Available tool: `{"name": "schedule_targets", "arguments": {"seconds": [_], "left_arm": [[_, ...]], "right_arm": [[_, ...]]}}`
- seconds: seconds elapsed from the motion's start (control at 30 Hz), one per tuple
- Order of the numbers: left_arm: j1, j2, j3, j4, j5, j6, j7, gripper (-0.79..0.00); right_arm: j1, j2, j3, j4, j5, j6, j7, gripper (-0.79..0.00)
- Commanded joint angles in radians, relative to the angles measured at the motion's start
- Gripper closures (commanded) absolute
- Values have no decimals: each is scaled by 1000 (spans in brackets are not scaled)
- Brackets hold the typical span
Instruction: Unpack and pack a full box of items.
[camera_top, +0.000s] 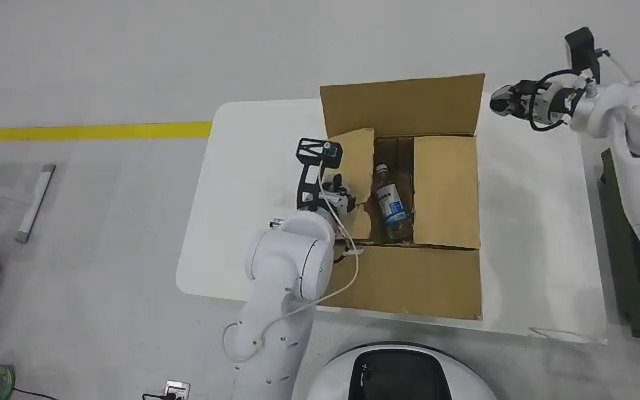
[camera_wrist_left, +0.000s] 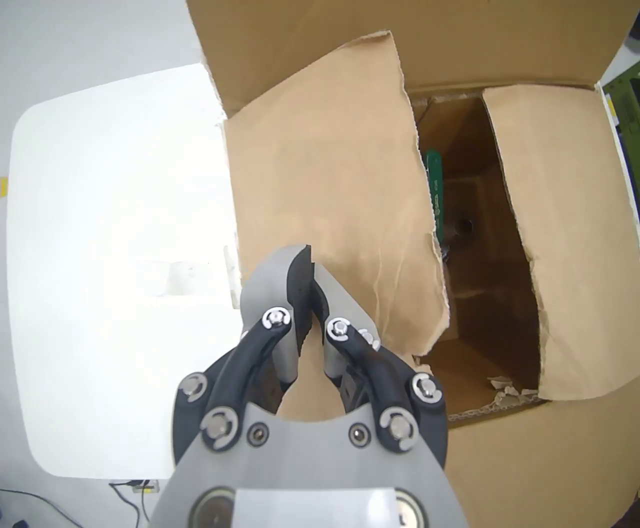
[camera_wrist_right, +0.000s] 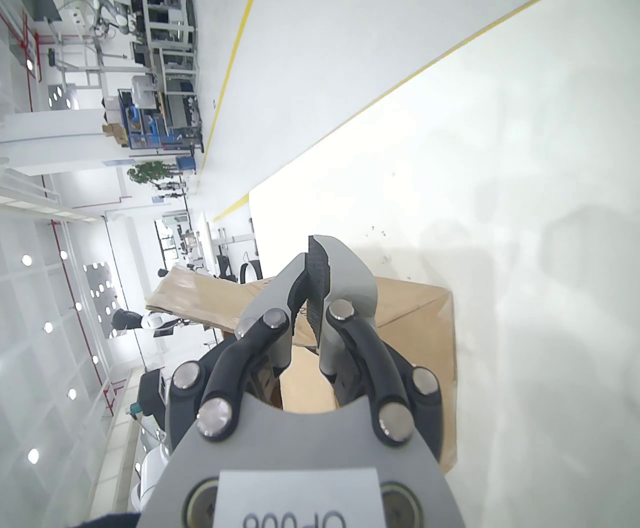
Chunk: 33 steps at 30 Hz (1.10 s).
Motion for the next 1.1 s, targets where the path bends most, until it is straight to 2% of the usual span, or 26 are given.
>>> {"name": "schedule_targets", "arguments": {"seconds": [0.0, 0.17, 0.23, 0.27, 0.3, 0.33, 0.37, 0.57, 0.73, 0.93, 1.07], "left_arm": [[-3, 0, -1, 5, -17, -12, -15, 0], [-9, 3, -1, 18, -7, -31, -53, 0], [-6, 4, -6, 15, -18, -23, -53, -206], [-6, 5, -7, 15, -15, -28, -55, -31], [-6, 6, -7, 16, -5, -35, -57, -25], [-5, 7, -7, 14, -2, -37, -57, -209], [-2, 7, -13, 10, -6, -26, -59, -785], [20, 13, -46, -47, 21, -2, -75, -785], [56, 19, -96, -136, 24, 27, -99, -785], [116, 28, -171, -237, 21, 50, -146, -785], [154, 37, -225, -262, 30, 19, -160, -785]], "right_arm": [[29, -3, -22, 24, 8, -25, 16, 0], [78, -7, -59, 76, 35, -79, 62, 0], [87, -8, -64, 88, 62, -102, 81, 0], [89, -8, -67, 90, 70, -120, 91, 0], [89, -7, -68, 94, 82, -131, 100, 0], [89, -8, -68, 98, 105, -143, 119, 0], [90, -7, -69, 100, 115, -157, 130, 0], [68, 3, -47, 98, 197, -221, 206, 0], [17, 15, -26, 26, 245, -272, 262, 0], [-87, 35, -18, -181, 182, -325, 285, 0], [-190, 50, -18, -356, 81, -343, 277, 0]]}}
